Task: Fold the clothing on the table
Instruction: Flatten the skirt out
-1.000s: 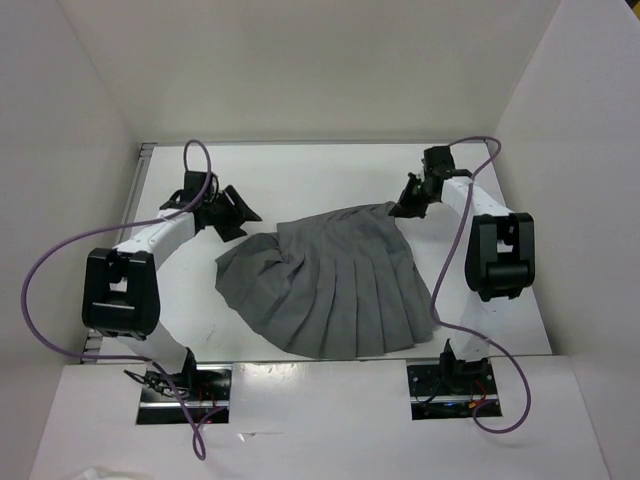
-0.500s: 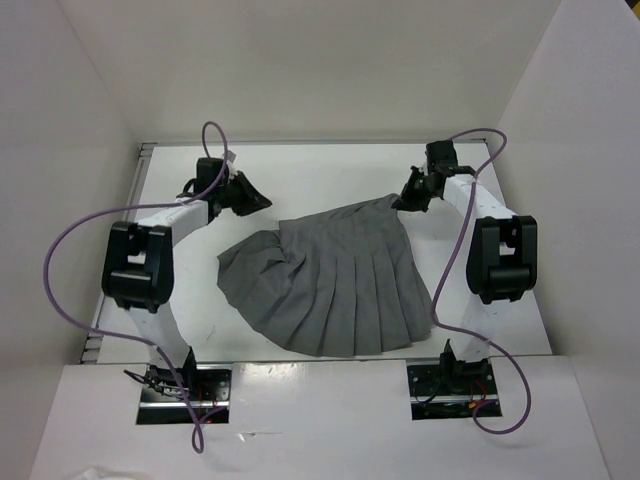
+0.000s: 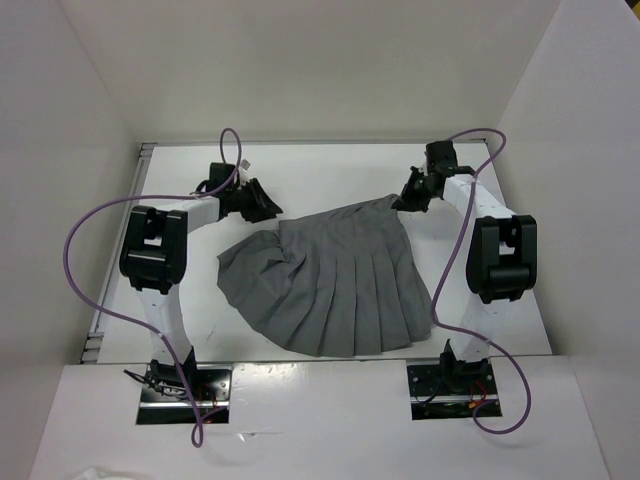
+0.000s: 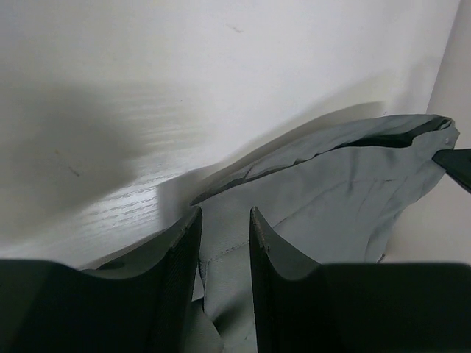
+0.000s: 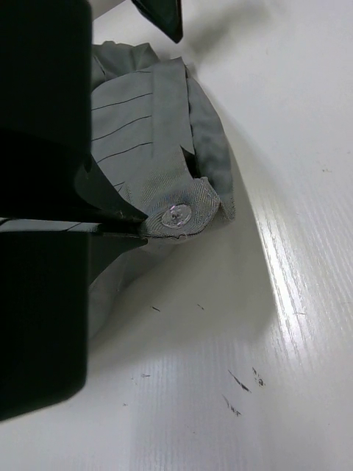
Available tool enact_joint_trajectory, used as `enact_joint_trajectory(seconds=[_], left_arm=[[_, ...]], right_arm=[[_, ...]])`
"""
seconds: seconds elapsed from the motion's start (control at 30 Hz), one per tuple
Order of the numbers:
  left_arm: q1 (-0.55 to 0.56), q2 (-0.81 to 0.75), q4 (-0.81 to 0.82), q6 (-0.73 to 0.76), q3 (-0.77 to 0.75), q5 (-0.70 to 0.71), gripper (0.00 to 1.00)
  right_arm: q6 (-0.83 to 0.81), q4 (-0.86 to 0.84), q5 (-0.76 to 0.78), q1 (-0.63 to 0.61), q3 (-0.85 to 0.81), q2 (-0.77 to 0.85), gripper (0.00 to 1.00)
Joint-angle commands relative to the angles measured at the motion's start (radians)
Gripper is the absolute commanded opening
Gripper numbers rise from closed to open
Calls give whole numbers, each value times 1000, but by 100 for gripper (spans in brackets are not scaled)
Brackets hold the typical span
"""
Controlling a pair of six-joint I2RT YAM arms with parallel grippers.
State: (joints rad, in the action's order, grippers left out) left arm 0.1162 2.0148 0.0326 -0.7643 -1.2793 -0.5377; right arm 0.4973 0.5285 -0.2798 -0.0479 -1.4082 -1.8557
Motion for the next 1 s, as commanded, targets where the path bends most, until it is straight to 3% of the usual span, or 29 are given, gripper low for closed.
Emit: enact_joint_trajectory(seconds=[0.0,0.27,0.6,0.7,0.8,0.97], left_arm=[[11,21,-33,48,-6,-2,40],[20,15,-45,57,52,29,40],[39,62,182,-69,121,-30,40],[39,81,253,-107,132,-67,25],[39,65,263,-107,132,-81,0],[39,-108,193,-67,132,-81,0]], right_arm=[[-20,-18,8,-1,-57,-2,0],[-20,-18,8,-1,-66,-2,0],[-29,-18,8,-1,-66,-11,0],[-29,-18,8,-1,-66,-20,0],[-29,-18,8,-1,-66,-30,0],[-29,4,-2,-1,-66,13,0]])
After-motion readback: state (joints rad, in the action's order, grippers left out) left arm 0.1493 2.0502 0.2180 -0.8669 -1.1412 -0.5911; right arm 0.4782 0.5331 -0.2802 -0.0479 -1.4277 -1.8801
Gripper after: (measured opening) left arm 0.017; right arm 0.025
